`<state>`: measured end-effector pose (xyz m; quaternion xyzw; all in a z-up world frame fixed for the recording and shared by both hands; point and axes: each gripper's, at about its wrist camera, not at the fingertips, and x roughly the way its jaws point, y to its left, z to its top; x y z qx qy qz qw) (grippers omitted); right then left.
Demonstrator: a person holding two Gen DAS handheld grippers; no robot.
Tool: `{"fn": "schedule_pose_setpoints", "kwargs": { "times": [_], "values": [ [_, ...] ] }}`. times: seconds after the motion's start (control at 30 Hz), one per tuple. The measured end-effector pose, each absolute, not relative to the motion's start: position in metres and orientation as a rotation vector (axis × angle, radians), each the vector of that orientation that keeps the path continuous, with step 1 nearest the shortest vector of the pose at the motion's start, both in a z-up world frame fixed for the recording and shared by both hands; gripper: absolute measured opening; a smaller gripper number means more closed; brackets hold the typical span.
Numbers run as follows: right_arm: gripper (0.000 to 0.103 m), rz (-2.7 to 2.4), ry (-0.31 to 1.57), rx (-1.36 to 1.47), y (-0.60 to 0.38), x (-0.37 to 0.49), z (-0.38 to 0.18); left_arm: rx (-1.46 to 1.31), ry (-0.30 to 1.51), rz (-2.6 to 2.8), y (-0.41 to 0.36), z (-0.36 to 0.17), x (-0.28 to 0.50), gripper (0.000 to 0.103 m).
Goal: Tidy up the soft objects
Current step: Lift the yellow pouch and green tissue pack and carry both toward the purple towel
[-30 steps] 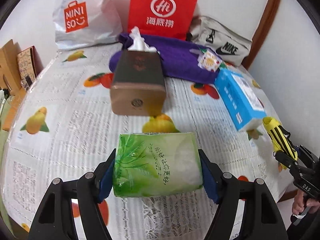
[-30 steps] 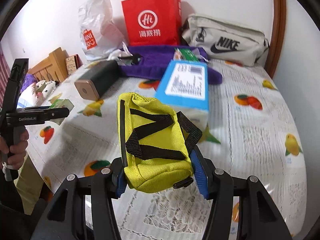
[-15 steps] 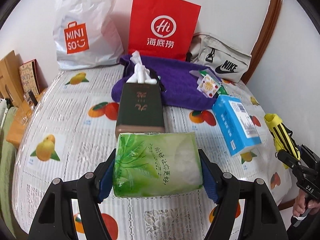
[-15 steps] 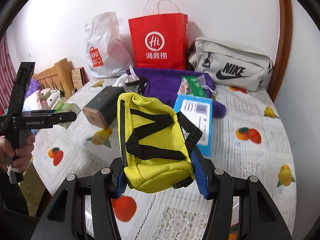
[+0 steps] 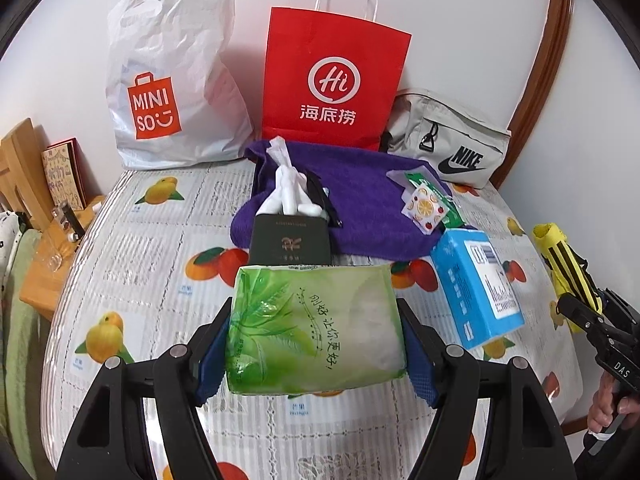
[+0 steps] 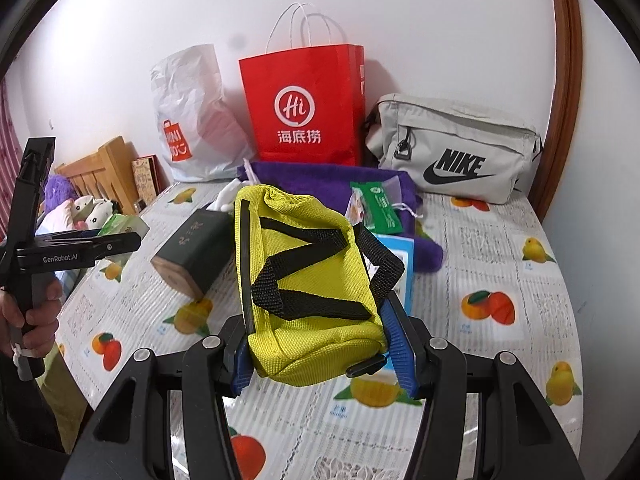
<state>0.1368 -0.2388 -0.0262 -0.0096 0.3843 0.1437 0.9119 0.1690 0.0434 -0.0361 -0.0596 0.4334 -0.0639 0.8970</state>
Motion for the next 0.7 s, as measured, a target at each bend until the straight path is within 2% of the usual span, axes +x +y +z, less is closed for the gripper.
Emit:
{"fn": "schedule_pose_setpoints", "kwargs": {
  "times": [0.7],
  "values": [
    [0.056,0.283,0.781,-0.003,-0.237,0.198,-0.020,-0.100,0.910,-0.116,0.034,-0.029,0.218,0.072]
  ]
}}
